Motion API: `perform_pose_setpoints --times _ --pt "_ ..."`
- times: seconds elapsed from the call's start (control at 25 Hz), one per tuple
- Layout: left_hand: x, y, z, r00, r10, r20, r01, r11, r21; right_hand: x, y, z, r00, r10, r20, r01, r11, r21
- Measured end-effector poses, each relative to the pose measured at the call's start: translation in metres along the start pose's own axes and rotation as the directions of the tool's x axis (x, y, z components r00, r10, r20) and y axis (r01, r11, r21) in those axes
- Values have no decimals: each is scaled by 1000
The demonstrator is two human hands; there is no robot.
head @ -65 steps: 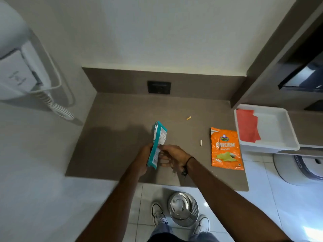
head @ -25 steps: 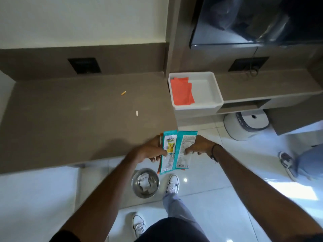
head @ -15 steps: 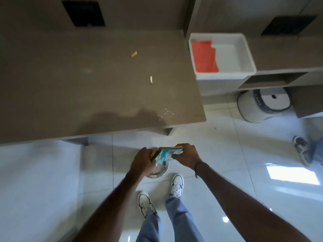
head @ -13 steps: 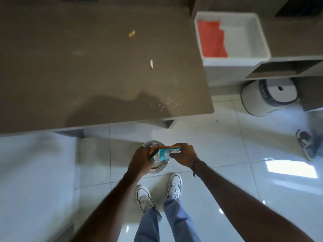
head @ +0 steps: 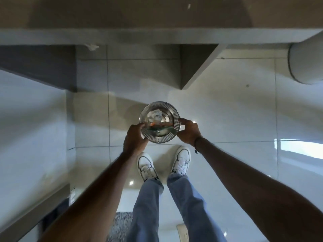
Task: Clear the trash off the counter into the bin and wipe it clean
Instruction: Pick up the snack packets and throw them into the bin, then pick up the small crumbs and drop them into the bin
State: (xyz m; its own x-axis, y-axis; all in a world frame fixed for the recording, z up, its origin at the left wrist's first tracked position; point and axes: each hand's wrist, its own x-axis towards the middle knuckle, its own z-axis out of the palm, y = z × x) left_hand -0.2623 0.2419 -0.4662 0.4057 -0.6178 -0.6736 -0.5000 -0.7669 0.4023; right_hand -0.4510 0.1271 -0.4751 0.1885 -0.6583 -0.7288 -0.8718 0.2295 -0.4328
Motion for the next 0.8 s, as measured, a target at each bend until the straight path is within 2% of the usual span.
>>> perform_pose_setpoints --times 0.08,0.2,0.44,0.64,0.8 --pt "-47 21 -31 999 -10 43 8 999 37 -48 -20 -30 1000 0 -1 0 1000 29" --pt "-118 71 -87 999 33 25 -34 998 48 -120 -67 -81 999 -33 -11 34 996 77" --pt "-205 168 -214 968 196 -158 -206 977 -52 -226 -176 -176 953 -251 -167 261 964 40" --pt "-190 219 -303 904 285 -319 -328 940 -89 -235 -262 -229 844 -414 -341 441 897 4" --pt "-134 242 -356 875 338 -347 -372 928 -34 -198 -330 -258 827 -348 -442 408 912 45"
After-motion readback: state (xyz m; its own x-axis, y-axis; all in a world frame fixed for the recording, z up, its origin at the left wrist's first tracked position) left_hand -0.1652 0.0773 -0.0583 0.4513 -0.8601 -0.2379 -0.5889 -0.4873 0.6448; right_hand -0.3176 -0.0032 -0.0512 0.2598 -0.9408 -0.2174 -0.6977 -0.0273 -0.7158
